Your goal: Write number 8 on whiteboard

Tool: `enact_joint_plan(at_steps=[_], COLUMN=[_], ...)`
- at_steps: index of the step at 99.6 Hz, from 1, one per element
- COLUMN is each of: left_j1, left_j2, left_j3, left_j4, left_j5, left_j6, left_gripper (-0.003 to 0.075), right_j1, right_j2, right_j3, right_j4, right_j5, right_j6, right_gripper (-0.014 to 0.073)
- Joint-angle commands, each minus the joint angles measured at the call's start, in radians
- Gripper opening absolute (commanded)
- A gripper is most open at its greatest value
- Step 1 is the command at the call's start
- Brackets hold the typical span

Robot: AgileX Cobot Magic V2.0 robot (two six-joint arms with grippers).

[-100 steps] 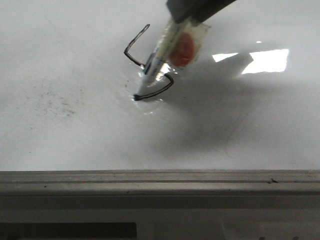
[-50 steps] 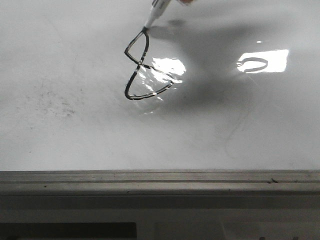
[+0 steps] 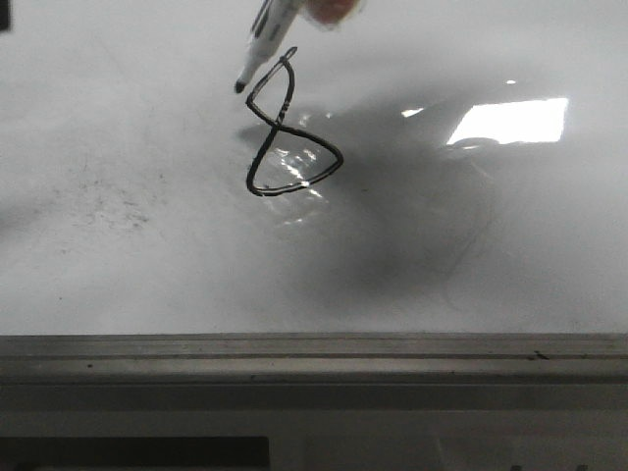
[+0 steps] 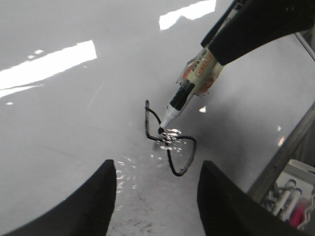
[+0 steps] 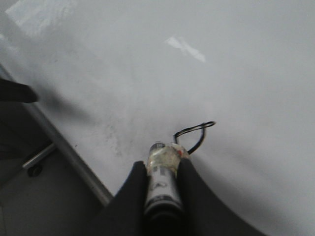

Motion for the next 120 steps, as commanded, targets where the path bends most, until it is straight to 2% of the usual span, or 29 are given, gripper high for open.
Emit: enact_joint_plan(at_steps=[1,27,44,51,68,76,101,108,120], left_j1=[-0.039,-0.066,-0.066,-0.066,-0.066,-0.066,-0.066,-0.066,-0.066], left_j2=[0.099,0.338,0.421,0.437,0.444,0.445,0.445,0.445,0.445], left_j3=[-0.033,-0.035,-0.035,-0.035,-0.035,-0.035,-0.035,-0.035,-0.035], left_j4=[0.039,0.035,0.033,0.033,0.039,0.041,0.064,0.064,0.062], left_j5=[-0.16,-0.411,-0.455,-0.455,-0.455,-0.46,-0.46,-0.46,-0.449], left_j6=[-0.011,-0.011,-0.011,-0.011,-0.011,-0.011,-0.011,-0.011,-0.036], left_gripper=[0.0354,0.0353,0.0342,0.0298,0.0071,-0.0012,-0.002,-0.002,-0.002], right_j1=[0.032,0.066,0.066,0.066,0.066,0.066,0.066,0.064,0.065], right_j2=[0.0,0.029,0.029,0.029,0.029,0.029,0.029,0.029,0.031], right_j3=[-0.021,-0.021,-0.021,-0.021,-0.021,-0.021,-0.021,-0.021,-0.021], right_j4=[-0.008,0.017,0.071,0.093,0.111,0.118,0.131,0.156,0.156], right_j5=[-0.047,0.011,0.04,0.046,0.069,0.071,0.081,0.085,0.082], right_j6=[-0.006,0.036,0.036,0.036,0.036,0.036,0.036,0.036,0.036], right_gripper=[-0.0063,-0.0063,-0.0063,-0.0063,-0.0063,-0.0063,-0.006,-0.0004,0.0255])
